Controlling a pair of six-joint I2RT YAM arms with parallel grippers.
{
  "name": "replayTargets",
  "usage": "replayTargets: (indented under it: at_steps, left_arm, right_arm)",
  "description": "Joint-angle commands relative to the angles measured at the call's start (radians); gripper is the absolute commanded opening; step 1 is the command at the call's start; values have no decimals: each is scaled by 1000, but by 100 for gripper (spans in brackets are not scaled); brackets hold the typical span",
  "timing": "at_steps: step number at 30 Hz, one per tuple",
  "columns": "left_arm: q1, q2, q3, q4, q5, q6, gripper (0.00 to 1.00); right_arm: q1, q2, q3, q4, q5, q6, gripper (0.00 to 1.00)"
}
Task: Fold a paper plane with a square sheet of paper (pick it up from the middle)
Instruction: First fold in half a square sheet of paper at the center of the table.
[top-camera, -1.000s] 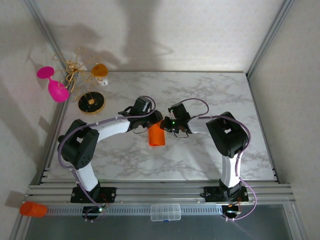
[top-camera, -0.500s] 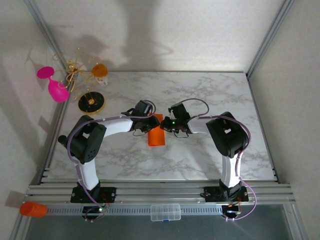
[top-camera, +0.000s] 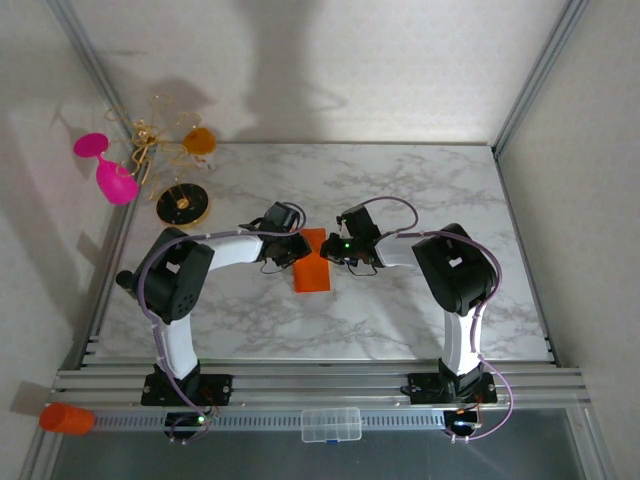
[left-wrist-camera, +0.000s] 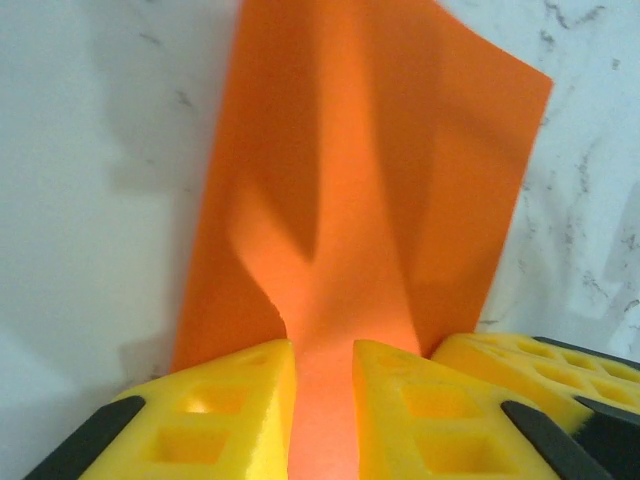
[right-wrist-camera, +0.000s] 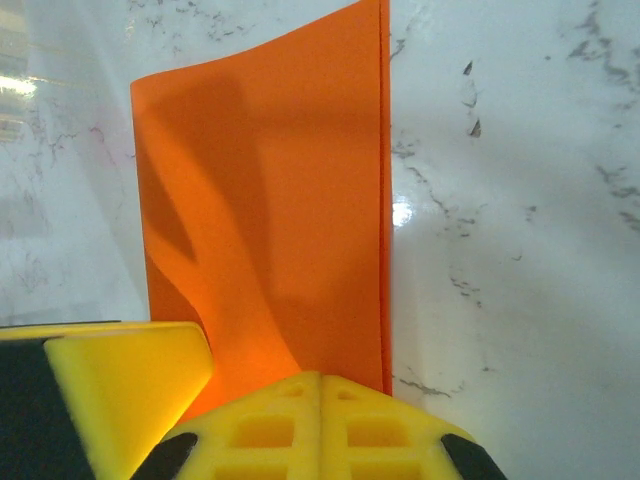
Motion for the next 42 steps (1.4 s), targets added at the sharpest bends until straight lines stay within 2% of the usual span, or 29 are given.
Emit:
replayTargets:
  at_steps: [1,5,11,17,22,29,35,42]
  left_arm:
    - [28,0,-44,4,-1,29,24]
    - [60,-10,-86,29,18,62,24]
    - [127,-33,-150,23,40,179,24]
    - [166,-108,-126,-23,56,252,24]
    - [112,-183,-112,35,117,190,25]
    - [0,-104,-109,81,135,108,24]
    - [7,-80,-151,93,116,97,22]
    - [66,-102,-263,139,102,87,22]
  right_arm:
    - [9,117,-69,-223,149,-8,5]
    - [10,121,-69,-226,152,-8,5]
    - [10,126,-66,-235,157,-11,5]
    - [10,129,-61,-244,163,-12,5]
    - [10,124,-61,-247,167,-10,5]
    - [10,130,-61,-249,167,-10,4]
    - [10,129,-63,-249,170,-10,4]
    - [10,135,-63,-250,172,-10,4]
